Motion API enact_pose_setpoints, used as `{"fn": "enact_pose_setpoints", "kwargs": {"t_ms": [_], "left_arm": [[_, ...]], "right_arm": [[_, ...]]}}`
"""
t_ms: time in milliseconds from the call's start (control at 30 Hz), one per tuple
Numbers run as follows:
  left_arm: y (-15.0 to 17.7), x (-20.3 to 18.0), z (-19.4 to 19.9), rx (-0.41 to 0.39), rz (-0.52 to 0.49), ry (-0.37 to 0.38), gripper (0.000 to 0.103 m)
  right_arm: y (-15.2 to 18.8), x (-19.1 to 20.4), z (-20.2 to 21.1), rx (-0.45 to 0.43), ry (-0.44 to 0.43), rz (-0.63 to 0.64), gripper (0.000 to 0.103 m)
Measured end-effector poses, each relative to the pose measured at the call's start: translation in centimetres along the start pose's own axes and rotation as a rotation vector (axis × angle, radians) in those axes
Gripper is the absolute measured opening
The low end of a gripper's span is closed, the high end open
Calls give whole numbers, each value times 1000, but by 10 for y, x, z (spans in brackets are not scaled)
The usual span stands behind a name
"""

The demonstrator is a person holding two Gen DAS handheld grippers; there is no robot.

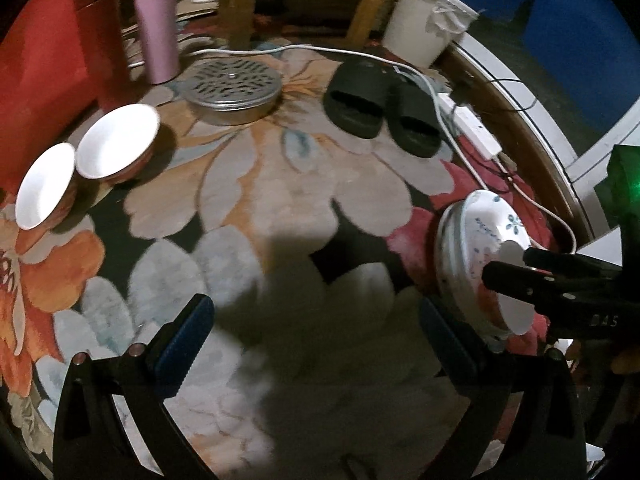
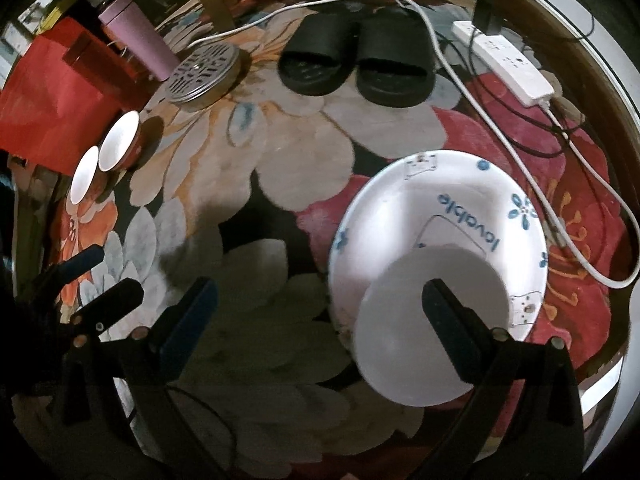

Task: Organize plates and bowls
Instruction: 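Move the right tool to the brown-outside white bowls by the red bag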

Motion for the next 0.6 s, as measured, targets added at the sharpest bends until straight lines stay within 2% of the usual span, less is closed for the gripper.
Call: {"fn": "enact_pose_setpoints", "kwargs": {"t_ms": [600], "left_arm": [[25, 76, -6, 22, 71, -105, 102]], "right_arm": [[11, 50, -31, 52, -27, 73, 103]]}}
Point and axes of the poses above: each gripper's, at about its wrist camera, not at the fingertips, and z roughly against the way its jaws point, x to its left, y to its underside, the point moved 9 cm from there along -z, roughly the way its jaws point, and after that the axes turned 15 degrees about -y, right-handed, at the moved point
